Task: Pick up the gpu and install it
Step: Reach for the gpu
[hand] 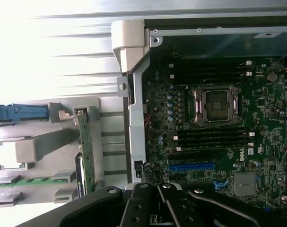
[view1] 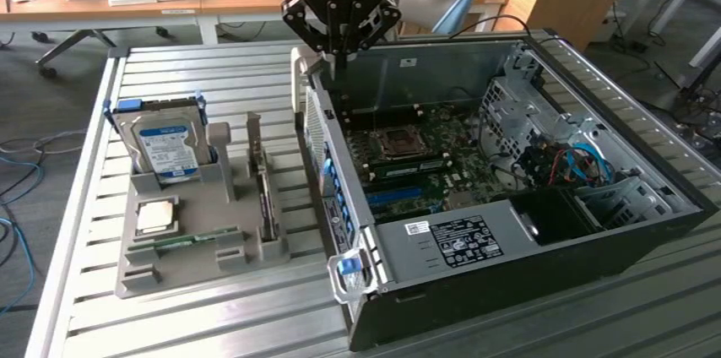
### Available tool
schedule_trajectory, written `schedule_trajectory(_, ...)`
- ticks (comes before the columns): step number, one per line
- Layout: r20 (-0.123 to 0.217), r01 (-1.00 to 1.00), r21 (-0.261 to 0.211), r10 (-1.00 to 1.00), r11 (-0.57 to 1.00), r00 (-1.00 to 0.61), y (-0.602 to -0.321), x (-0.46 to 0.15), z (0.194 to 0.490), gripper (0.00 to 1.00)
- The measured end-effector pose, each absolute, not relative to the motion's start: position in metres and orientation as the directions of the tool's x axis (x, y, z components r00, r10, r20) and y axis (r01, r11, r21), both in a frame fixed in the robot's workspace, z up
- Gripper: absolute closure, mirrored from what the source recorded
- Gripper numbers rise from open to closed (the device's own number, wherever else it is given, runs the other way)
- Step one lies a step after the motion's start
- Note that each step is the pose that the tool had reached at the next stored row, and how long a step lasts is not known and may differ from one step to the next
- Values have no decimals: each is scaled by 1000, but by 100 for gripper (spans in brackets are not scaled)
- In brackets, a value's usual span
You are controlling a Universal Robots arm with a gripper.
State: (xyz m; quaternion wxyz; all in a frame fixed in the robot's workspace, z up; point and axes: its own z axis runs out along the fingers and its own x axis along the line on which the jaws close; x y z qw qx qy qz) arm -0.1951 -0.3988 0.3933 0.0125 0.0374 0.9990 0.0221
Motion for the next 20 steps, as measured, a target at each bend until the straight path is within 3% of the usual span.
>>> schedule_trajectory(20,-23,74,45,75,996,-997,-399,-209,393,89)
